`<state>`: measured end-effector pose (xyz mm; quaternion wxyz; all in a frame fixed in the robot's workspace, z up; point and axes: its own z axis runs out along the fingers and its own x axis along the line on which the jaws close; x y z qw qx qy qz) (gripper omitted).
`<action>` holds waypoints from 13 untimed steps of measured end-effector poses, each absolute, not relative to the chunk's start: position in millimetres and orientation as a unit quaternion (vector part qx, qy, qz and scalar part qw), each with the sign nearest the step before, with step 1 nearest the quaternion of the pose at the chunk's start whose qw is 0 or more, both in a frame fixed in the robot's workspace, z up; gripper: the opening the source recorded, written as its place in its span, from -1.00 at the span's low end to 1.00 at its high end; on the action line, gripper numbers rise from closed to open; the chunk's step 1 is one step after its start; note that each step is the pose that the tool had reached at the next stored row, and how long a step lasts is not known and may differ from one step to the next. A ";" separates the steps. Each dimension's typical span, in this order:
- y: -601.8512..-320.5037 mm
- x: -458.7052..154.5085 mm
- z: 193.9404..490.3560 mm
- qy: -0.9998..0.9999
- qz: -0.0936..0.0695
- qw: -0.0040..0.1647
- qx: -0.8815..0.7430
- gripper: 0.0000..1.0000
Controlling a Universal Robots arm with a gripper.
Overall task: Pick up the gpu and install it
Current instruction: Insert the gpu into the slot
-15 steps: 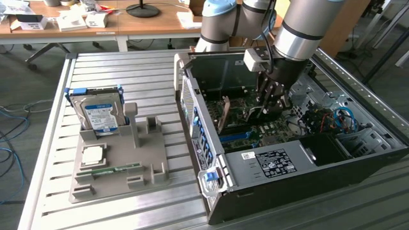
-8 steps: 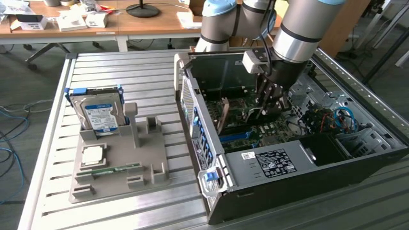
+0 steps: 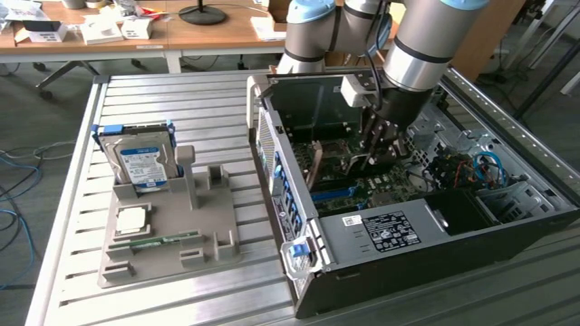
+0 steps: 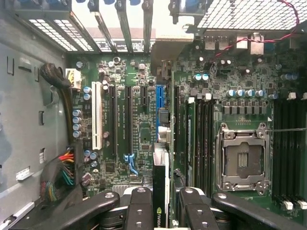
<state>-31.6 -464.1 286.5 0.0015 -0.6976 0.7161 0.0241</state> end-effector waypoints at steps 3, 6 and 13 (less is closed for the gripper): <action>-464.1 -33.5 285.3 0.715 0.024 0.002 -0.698 -0.47; -464.1 -35.5 284.5 0.715 0.024 0.002 -0.699 -0.47; -464.1 -37.7 283.3 0.715 0.024 0.002 -0.699 -0.47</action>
